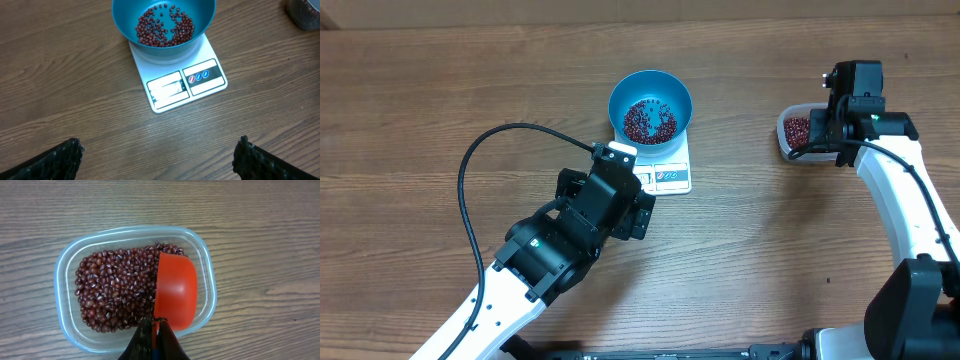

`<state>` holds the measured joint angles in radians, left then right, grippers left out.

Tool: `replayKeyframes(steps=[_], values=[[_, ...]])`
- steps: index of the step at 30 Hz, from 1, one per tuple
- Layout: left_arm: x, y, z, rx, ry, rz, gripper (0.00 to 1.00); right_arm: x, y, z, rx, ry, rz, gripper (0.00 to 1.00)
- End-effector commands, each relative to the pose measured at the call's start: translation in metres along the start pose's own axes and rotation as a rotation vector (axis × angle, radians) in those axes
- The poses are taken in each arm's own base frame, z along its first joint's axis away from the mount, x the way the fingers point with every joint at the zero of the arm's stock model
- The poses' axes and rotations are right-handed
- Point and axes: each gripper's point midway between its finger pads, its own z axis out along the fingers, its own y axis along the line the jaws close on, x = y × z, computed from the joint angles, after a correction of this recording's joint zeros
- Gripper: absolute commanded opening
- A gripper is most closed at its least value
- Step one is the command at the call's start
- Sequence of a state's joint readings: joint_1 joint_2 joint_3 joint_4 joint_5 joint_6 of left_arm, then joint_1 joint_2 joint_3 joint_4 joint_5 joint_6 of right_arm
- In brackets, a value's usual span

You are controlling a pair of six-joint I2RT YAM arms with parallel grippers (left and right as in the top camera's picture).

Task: Scoop item into bowl and weigh 150g on scale
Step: 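Lower the red cup into the beans with the right gripper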

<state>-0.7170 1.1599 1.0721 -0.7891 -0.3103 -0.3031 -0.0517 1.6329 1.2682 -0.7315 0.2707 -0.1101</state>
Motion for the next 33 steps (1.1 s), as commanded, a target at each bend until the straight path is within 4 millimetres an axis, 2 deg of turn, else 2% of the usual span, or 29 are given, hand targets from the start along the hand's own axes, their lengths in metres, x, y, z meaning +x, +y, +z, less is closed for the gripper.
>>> replayKeyframes(steps=[1,16,33], values=[[0.002,0.004,0.003,-0.013,0.008,0.004,0.99,-0.005,-0.003,0.0,0.019,-0.017,-0.051,0.04],[0.002,0.004,0.003,-0.013,0.008,0.004,0.99,-0.002,-0.007,0.0,0.043,-0.006,-0.08,0.04],[0.002,0.004,0.003,-0.013,0.008,0.004,1.0,0.014,-0.005,0.01,0.039,0.066,-0.095,0.04]])
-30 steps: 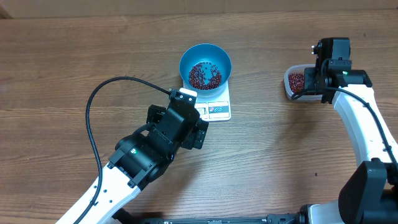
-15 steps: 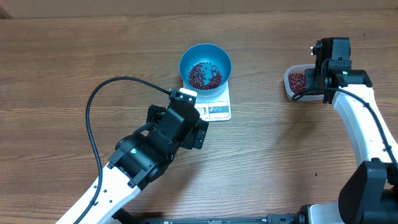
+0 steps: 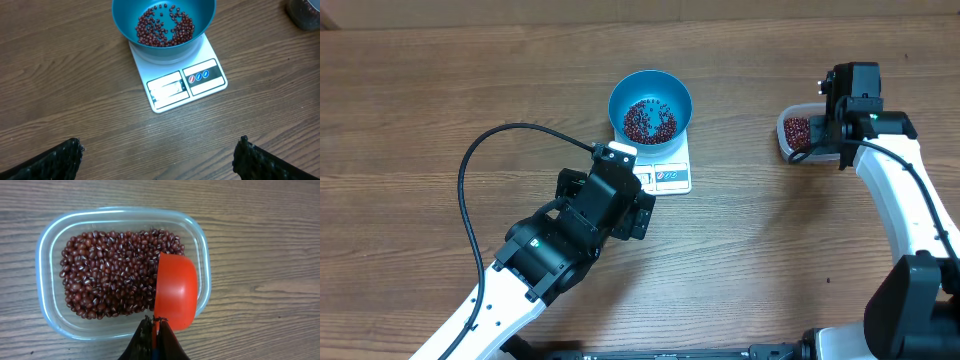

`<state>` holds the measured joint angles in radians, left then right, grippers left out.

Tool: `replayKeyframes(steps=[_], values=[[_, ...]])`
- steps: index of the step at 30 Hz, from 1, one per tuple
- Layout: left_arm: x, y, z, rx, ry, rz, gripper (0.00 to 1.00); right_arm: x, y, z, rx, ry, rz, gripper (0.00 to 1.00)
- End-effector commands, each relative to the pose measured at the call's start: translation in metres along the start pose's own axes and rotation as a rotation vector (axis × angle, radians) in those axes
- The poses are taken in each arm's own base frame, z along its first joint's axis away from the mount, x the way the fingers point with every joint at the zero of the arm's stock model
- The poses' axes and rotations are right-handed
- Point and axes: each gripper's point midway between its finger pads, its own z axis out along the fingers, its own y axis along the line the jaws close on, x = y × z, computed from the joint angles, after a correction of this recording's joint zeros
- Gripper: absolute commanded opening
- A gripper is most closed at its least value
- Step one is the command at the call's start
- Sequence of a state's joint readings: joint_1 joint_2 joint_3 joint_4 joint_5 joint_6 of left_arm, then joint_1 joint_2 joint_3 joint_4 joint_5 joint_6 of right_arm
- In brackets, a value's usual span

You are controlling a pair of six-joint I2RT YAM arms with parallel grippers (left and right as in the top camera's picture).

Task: Scoop item into bowl and weigh 150g on scale
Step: 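Lower the red cup into the beans with the right gripper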

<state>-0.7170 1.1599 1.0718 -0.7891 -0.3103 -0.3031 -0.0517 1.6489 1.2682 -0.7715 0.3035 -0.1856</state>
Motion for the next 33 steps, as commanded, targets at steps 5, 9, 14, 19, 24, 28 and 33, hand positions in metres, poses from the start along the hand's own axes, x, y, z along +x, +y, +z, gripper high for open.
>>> replayKeyframes(steps=[5,9,14,19,24,28,33], values=[[0.002,0.004,0.003,-0.013,0.008,0.004,0.99,0.009,0.0,0.022,0.036,0.059,-0.019,0.04],[0.001,0.004,0.003,-0.012,0.007,0.004,0.99,0.014,0.001,0.034,0.051,0.088,-0.028,0.04],[0.001,0.004,0.003,-0.012,0.007,0.004,0.99,0.017,0.004,0.042,0.048,0.108,-0.031,0.04],[0.001,0.004,0.003,-0.012,0.007,0.004,0.99,0.014,0.019,0.043,-0.041,0.093,-0.025,0.04],[0.001,0.004,0.003,-0.012,0.007,0.003,0.99,0.013,0.033,0.042,-0.13,0.085,-0.018,0.04],[0.001,0.004,0.003,-0.012,0.007,0.004,0.99,0.013,0.04,0.041,-0.172,0.081,-0.018,0.04],[0.001,0.004,0.003,-0.012,0.007,0.004,0.99,0.011,0.045,0.04,-0.214,0.074,-0.011,0.04]])
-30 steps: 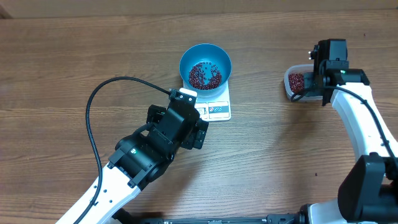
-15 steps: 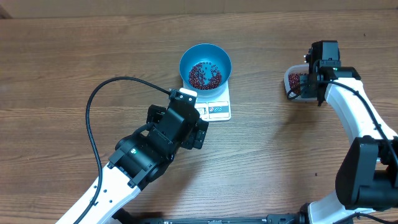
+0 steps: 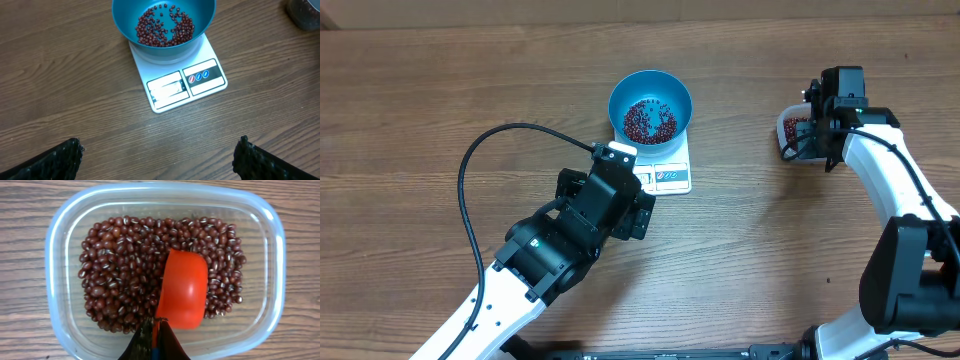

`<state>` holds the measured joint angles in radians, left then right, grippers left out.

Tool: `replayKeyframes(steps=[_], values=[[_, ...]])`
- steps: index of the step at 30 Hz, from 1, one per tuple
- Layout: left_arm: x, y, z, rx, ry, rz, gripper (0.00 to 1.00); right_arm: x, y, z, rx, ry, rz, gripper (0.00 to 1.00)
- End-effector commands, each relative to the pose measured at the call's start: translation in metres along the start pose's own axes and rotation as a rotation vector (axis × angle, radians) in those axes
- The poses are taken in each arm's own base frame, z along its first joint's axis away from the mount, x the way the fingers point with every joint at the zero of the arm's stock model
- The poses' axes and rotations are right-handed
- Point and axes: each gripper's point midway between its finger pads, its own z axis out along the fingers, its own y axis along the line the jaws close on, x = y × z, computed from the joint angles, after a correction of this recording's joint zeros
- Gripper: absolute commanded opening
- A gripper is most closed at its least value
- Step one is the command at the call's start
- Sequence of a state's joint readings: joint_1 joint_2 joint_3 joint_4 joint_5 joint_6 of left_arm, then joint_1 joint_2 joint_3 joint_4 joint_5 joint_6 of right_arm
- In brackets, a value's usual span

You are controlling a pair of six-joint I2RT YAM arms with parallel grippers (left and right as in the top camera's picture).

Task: Scoop item into bowl and weigh 150g on scale
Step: 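Lower the red cup into the beans with the right gripper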

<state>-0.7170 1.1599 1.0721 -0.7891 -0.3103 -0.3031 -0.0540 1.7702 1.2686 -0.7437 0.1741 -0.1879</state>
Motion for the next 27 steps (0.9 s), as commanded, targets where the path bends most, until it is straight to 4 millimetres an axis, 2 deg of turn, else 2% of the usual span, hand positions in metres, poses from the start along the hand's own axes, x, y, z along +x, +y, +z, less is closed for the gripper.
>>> replayKeyframes(steps=[1,20,27], values=[[0.0016,0.0036,0.0029,-0.013,0.008,0.004,0.99,-0.0012,0.0116,0.0034,-0.088,-0.005,0.009,0.04],[0.0016,0.0036,0.0029,-0.013,0.008,0.004,0.99,-0.0035,0.0057,-0.0036,-0.411,-0.07,0.124,0.04],[0.0016,0.0036,0.0029,-0.013,0.008,0.004,0.99,-0.0031,0.0062,-0.0049,-0.433,-0.073,0.127,0.04]])
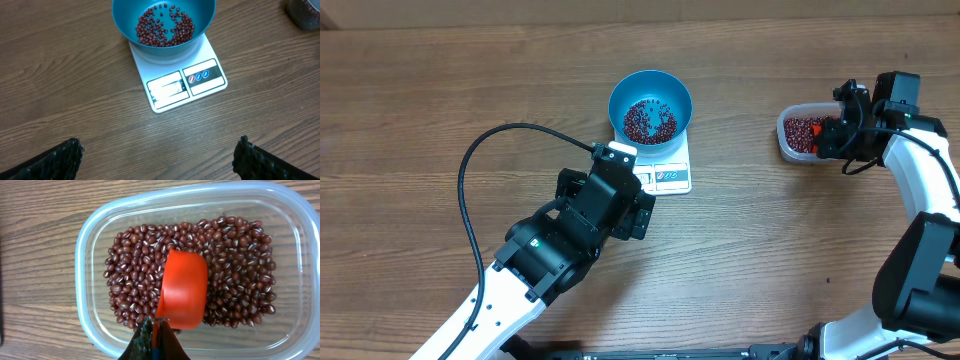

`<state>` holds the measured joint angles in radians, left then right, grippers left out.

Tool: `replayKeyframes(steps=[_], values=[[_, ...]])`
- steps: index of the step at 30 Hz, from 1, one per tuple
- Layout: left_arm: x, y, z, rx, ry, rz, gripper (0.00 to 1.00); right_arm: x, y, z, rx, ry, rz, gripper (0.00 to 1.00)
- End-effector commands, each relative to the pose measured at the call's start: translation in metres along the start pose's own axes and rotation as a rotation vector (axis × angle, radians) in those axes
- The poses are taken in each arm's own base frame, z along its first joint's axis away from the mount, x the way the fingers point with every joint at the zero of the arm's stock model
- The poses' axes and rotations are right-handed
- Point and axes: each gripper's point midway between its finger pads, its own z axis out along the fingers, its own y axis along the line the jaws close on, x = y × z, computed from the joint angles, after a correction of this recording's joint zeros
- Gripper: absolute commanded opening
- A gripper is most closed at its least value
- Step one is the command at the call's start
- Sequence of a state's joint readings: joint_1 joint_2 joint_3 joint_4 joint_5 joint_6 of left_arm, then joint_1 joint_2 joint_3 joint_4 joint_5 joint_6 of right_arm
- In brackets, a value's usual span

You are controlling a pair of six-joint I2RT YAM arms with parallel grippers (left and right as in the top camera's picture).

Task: Scoop item into bowl and weigh 150g on scale
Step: 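Lower the red cup into the beans with the right gripper, then drag the red cup through the beans to scoop with right gripper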

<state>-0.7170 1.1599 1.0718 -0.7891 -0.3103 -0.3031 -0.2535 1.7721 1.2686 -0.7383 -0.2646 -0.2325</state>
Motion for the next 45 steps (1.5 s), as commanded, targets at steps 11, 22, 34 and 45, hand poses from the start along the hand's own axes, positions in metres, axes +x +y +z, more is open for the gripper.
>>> replayKeyframes(steps=[11,22,34,45], values=[[0.001,0.004,0.003,-0.012,0.007,0.004,0.99,-0.001,0.019,0.002,-0.11,-0.006,-0.011,0.04],[0.001,0.004,0.003,-0.013,0.008,0.004,0.99,0.0,0.019,0.004,-0.111,0.001,0.004,0.04],[0.002,0.004,0.003,-0.013,0.008,0.004,0.99,0.006,0.001,0.014,-0.1,0.018,0.069,0.04],[0.002,0.004,0.003,-0.013,0.008,0.004,0.99,0.007,-0.016,0.016,-0.118,0.008,0.144,0.04]])
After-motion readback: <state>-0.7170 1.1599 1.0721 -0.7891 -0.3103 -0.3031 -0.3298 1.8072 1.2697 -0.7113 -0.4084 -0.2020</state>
